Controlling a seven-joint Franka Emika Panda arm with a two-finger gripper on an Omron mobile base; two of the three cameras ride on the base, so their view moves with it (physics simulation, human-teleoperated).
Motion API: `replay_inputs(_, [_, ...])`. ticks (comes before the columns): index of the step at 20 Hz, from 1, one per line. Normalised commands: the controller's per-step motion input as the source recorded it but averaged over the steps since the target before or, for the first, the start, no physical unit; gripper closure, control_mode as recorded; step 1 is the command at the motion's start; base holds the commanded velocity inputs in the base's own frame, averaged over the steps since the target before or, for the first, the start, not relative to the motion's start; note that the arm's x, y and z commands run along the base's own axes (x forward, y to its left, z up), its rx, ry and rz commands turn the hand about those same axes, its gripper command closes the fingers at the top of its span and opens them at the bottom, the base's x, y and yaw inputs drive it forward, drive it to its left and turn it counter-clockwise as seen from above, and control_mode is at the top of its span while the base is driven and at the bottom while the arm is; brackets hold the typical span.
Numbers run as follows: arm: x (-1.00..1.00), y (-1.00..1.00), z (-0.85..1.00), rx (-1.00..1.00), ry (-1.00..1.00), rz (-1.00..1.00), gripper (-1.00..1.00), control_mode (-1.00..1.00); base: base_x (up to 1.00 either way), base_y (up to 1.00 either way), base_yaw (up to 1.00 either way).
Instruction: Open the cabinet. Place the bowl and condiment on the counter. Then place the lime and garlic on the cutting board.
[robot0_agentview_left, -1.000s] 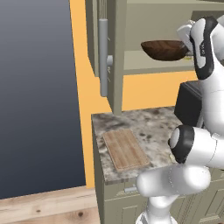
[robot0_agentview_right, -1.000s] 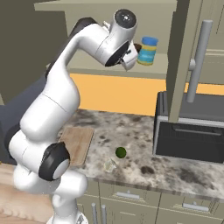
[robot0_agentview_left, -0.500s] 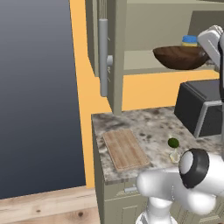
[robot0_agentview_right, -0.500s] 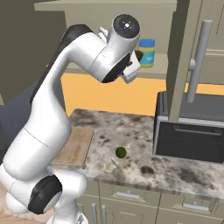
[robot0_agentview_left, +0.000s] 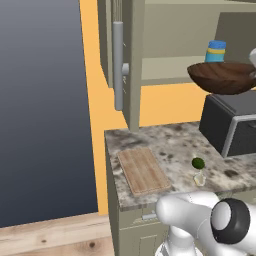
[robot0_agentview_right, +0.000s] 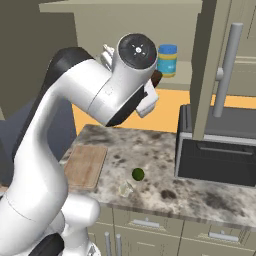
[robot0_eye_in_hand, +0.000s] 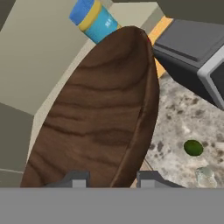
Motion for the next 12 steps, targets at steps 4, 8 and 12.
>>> replay_inputs(4, [-0.69, 0.00, -0.26, 0.00, 0.00, 0.00, 1.00, -1.00, 0.00, 0.00, 0.00])
replay_inputs(8, [-0.31, 0.18, -0.48, 0.00, 0.00, 0.00, 1.00, -1.00, 0.00, 0.00, 0.00])
replay_inputs(12, [-0.21, 0.31, -0.35, 0.00, 0.00, 0.00, 1.00, -1.00, 0.00, 0.00, 0.00])
